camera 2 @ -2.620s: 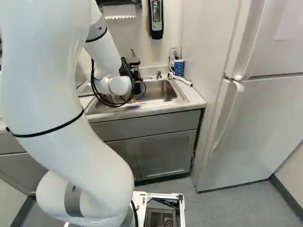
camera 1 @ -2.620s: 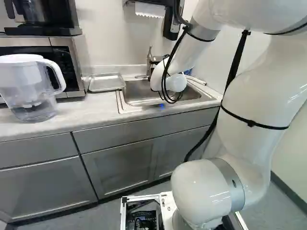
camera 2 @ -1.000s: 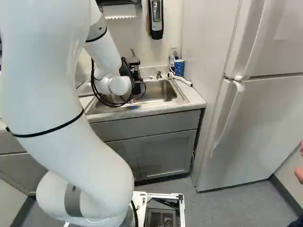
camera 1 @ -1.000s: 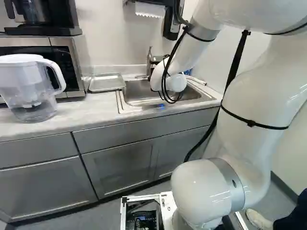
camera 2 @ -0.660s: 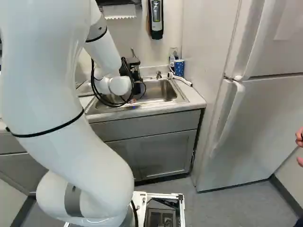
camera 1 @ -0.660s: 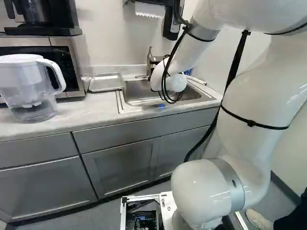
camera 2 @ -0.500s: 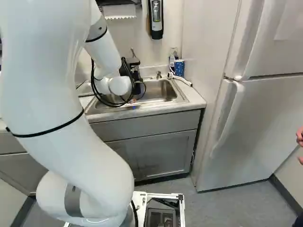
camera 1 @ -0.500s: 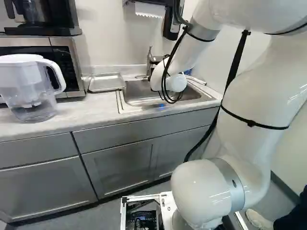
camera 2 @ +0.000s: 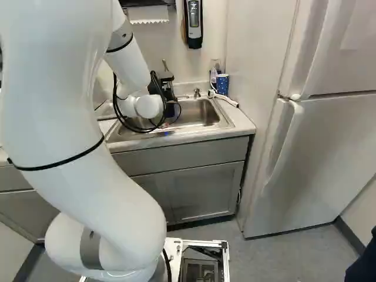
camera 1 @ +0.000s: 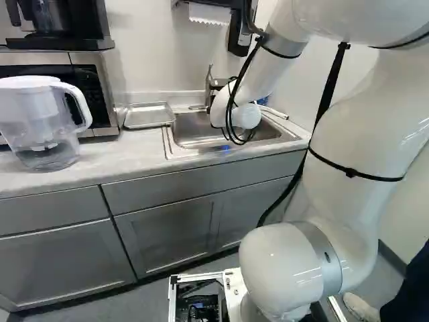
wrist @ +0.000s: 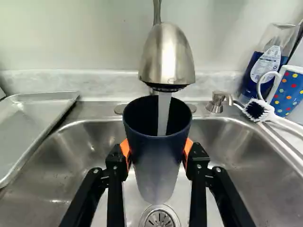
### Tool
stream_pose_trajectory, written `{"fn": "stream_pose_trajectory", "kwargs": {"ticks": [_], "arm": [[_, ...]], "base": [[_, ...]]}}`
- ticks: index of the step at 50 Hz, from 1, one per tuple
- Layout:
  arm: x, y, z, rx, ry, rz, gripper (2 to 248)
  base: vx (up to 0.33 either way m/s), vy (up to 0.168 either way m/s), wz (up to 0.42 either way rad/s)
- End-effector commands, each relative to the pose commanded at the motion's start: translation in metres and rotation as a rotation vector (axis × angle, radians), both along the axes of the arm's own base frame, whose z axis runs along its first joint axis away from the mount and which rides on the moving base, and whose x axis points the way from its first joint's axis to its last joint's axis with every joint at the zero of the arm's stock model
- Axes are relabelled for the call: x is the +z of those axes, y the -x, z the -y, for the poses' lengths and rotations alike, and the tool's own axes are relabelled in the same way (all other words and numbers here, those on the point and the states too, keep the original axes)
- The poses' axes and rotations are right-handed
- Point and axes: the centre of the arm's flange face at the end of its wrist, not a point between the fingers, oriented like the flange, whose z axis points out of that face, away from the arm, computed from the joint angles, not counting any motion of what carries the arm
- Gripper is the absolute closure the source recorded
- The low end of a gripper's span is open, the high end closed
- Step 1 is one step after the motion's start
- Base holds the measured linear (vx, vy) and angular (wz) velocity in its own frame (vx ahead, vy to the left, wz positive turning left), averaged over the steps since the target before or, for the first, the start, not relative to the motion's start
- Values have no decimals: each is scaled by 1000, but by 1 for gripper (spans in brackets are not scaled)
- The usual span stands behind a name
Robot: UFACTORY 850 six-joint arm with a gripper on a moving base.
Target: Rinse the cup and place it in the tray
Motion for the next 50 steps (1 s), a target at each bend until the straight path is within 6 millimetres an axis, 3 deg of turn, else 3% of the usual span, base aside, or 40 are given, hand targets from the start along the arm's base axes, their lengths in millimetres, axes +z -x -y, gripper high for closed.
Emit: {"fn": "stream_pose_trajectory", "kwargs": {"ticks": [50], "arm": [[0, 0, 0, 0, 0, 0, 126]], "base": [[0, 0, 0]]}}
